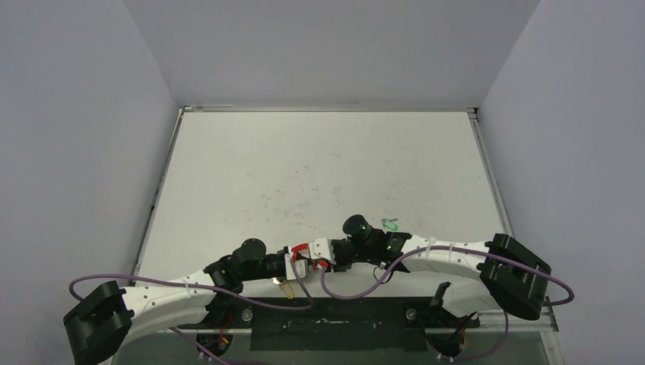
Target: Put the keys on the keyring
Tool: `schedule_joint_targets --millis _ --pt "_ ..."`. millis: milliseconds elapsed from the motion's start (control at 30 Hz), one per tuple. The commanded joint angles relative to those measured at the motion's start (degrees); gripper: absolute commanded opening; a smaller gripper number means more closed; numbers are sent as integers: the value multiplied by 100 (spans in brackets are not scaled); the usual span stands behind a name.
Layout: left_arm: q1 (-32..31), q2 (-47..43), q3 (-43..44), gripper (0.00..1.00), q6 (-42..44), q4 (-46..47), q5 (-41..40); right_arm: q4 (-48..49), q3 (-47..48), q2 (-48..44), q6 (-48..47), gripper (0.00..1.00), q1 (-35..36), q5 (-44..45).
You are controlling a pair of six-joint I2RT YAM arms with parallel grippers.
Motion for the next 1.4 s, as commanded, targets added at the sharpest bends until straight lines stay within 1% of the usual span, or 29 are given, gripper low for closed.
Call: schedule_joint_targets --millis 0,233,400,767,1033,1233,1367 --pt "-30 -73 16 0 -91 163 -44 434 -26 187 190 30 112 217" --pt "-29 -83 33 0 -94 157 -50 444 17 408 228 30 164 514" --pt "-38 -102 32 0 -100 155 -52 432 61 473 243 26 173 720" --pt "-38 -173 -36 0 -176 139 -75 740 41 419 560 0 171 792" --pt "-47 -421 -63 0 -306 -49 -257 784 -124 44 555 0 158 604" --pt "-46 -352 -37 0 -359 -94 -317 830 -131 -251 687 0 162 197" --pt "-46 -338 -37 0 -408 -131 -407 803 -144 -420 801 0 158 181"
